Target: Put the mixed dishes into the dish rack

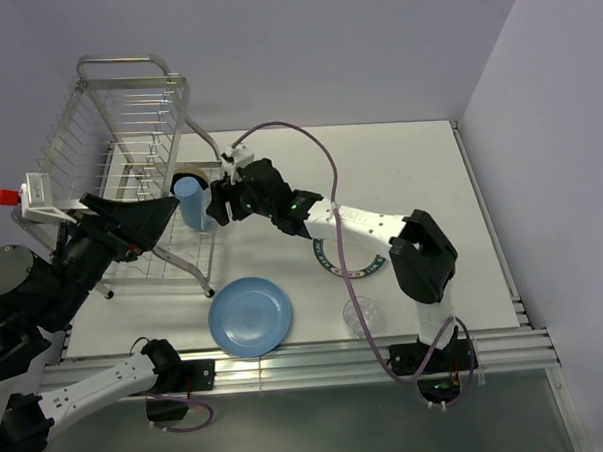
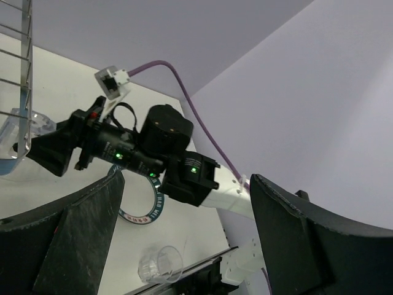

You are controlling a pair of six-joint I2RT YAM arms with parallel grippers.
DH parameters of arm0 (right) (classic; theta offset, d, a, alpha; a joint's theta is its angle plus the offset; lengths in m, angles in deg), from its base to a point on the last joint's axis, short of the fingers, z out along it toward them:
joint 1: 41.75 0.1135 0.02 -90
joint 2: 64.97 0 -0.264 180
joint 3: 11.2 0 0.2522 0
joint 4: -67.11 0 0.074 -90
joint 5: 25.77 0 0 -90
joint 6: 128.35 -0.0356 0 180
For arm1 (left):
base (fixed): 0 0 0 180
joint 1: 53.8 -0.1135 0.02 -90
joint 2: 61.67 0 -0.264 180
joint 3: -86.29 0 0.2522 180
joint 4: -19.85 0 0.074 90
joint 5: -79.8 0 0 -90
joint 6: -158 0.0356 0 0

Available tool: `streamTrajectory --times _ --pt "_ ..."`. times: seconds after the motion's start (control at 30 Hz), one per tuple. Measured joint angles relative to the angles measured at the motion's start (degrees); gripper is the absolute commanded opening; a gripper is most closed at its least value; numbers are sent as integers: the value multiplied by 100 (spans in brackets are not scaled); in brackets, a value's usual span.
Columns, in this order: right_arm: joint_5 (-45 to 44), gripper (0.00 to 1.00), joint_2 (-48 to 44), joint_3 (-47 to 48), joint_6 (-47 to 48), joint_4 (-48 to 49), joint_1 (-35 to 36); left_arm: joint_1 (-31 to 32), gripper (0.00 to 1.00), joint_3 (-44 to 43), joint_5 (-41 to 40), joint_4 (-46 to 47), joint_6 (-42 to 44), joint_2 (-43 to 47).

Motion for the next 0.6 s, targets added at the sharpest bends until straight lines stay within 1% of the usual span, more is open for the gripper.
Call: streamTrajectory --times 0.23,0.47,0.6 --pt "-166 0 800 656 474 66 184 0 90 9 0 -22 -55 254" --pt "-245 0 1025 1075 693 264 492 0 90 -26 9 -24 -48 223" --pt "-157 0 1128 1104 732 522 597 0 90 -35 13 -17 -48 225"
